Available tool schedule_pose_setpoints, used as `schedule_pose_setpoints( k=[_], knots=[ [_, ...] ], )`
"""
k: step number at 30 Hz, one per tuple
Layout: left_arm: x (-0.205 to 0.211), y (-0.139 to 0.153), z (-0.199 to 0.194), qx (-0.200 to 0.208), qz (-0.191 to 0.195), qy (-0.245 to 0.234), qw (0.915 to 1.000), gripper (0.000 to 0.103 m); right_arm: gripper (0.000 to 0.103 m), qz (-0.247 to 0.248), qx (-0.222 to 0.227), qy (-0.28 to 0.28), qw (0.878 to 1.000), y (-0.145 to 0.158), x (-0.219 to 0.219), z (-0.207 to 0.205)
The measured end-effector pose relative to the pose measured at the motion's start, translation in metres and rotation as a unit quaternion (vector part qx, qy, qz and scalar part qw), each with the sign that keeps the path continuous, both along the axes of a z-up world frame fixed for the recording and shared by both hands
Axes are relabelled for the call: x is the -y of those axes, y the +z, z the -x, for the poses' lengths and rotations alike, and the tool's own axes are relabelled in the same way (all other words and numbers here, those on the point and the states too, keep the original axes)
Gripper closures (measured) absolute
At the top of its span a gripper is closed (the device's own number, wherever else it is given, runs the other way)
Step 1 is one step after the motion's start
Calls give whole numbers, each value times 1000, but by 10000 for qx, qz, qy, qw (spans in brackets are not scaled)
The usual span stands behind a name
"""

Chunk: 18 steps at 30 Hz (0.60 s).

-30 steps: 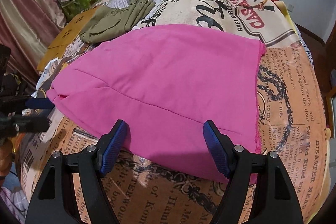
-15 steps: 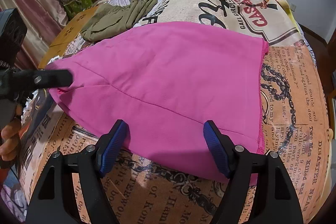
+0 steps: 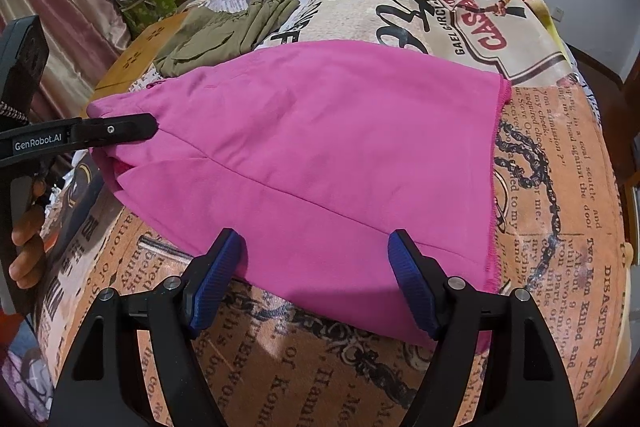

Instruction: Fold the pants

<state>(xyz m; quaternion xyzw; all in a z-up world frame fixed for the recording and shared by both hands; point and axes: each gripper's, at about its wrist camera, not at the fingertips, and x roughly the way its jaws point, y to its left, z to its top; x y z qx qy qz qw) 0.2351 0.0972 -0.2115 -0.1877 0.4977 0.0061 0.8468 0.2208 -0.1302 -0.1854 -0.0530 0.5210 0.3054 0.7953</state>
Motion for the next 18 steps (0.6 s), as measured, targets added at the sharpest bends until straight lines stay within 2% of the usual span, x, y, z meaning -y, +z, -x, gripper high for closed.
schedule_pose_setpoints(
  k=[6, 10, 15, 18],
  knots=[
    [-30, 6, 26, 118, -448, 417, 9981, 76, 30, -70, 56, -72, 9999, 9, 8, 0],
    [-49, 14, 41, 182, -1014, 641, 9926, 78, 30, 57, -16, -29, 10000, 0, 4, -1],
    [-41, 36, 49, 556, -1473, 532, 9861, 79, 30, -26, -105, -10, 9999, -5, -1, -1],
    [-20, 57, 45, 929, -1723, 299, 9802, 80, 30, -25, -109, -5, 9999, -5, -1, 1]
  ],
)
